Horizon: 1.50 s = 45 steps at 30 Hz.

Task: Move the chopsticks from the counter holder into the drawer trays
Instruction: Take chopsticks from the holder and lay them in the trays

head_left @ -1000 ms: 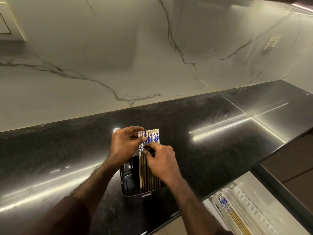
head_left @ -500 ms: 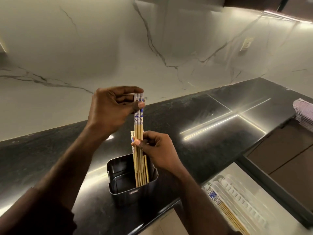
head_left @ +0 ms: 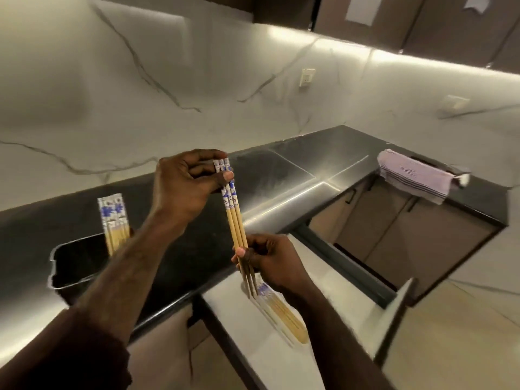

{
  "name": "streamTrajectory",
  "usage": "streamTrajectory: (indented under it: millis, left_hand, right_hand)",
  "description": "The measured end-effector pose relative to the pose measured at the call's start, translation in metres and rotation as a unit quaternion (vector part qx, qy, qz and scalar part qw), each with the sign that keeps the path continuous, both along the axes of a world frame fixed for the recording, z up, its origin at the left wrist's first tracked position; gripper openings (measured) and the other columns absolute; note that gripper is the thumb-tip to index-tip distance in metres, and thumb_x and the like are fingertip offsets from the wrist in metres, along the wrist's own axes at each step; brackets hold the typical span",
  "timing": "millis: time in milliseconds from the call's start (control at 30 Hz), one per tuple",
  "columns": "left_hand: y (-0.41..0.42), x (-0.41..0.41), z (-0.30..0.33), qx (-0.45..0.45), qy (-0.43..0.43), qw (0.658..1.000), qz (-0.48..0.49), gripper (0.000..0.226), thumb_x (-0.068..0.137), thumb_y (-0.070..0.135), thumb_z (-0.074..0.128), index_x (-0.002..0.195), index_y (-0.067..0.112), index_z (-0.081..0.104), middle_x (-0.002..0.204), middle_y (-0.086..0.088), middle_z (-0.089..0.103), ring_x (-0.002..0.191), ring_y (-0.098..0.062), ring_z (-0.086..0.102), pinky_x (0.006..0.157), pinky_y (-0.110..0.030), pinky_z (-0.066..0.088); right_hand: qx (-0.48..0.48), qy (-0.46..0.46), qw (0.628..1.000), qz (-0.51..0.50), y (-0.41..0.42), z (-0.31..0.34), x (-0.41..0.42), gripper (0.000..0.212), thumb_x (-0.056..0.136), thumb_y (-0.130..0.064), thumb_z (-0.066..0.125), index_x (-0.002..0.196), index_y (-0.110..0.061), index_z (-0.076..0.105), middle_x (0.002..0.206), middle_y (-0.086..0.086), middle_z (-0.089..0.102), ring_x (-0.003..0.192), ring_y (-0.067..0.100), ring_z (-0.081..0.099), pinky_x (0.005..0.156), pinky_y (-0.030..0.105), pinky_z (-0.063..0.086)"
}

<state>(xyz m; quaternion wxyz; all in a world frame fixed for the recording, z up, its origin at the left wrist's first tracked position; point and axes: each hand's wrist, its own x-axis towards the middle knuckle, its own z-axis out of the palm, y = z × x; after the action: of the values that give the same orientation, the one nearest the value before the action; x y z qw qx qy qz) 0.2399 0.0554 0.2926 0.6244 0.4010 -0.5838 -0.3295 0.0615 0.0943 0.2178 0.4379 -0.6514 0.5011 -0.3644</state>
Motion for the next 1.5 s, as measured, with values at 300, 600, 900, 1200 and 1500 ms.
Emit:
streamTrajectory:
  millis: [300,600,900,1200,1500]
  left_hand:
    - [0.021,-0.171,-0.046,0.053,-0.008,0.998,-0.017,0.033,0.074,0.004,0.079,0.104,0.016,0.072,0.085,0.001,0.076,0.078,-0.013,0.074,0.069,-0.029,0.061]
    - [-0.032,-0.240,-0.125,0.130,-0.100,0.986,0.007,0.036,0.077,0.015,0.078,0.111,0.020,0.069,0.089,0.003,0.074,0.077,-0.004,0.073,0.070,-0.031,0.062]
    - [-0.102,-0.267,-0.227,0.240,-0.174,0.955,0.031,0.048,0.085,0.022,0.072,0.131,0.022,0.056,0.113,-0.005,0.070,0.098,-0.008,0.066,0.091,-0.042,0.056]
    - [-0.121,-0.268,-0.327,0.318,-0.327,0.888,0.062,0.065,0.090,0.030,0.066,0.146,0.013,0.037,0.130,-0.013,0.062,0.115,-0.026,0.061,0.098,-0.039,0.046]
    - [-0.117,-0.270,-0.386,0.277,-0.487,0.826,0.066,0.053,0.093,0.031,0.059,0.140,0.012,0.045,0.144,-0.007,0.050,0.134,-0.022,0.043,0.113,-0.037,0.028]
  right_hand:
    - [0.061,0.064,0.991,-0.100,0.044,-0.022,-0.165,0.009,0.089,-0.019,0.068,0.093,-0.014,0.074,0.083,0.003,0.076,0.076,0.014,0.073,0.081,0.037,0.060]
    - [0.116,0.140,0.974,-0.134,0.000,-0.082,-0.232,0.015,0.089,-0.021,0.069,0.096,-0.010,0.075,0.082,0.004,0.075,0.075,0.016,0.073,0.079,0.035,0.059]
    - [0.199,0.239,0.942,-0.123,-0.083,-0.157,-0.260,0.012,0.086,-0.017,0.070,0.078,-0.010,0.075,0.071,0.002,0.073,0.062,0.010,0.069,0.065,0.024,0.058]
    - [0.283,0.306,0.907,-0.051,-0.145,-0.247,-0.255,0.014,0.080,-0.015,0.065,0.073,-0.008,0.074,0.066,0.005,0.073,0.061,0.020,0.072,0.065,0.037,0.062]
    - [0.295,0.357,0.886,0.010,-0.175,-0.299,-0.241,0.017,0.080,-0.022,0.066,0.083,-0.007,0.073,0.084,0.008,0.074,0.083,0.023,0.070,0.076,0.031,0.056]
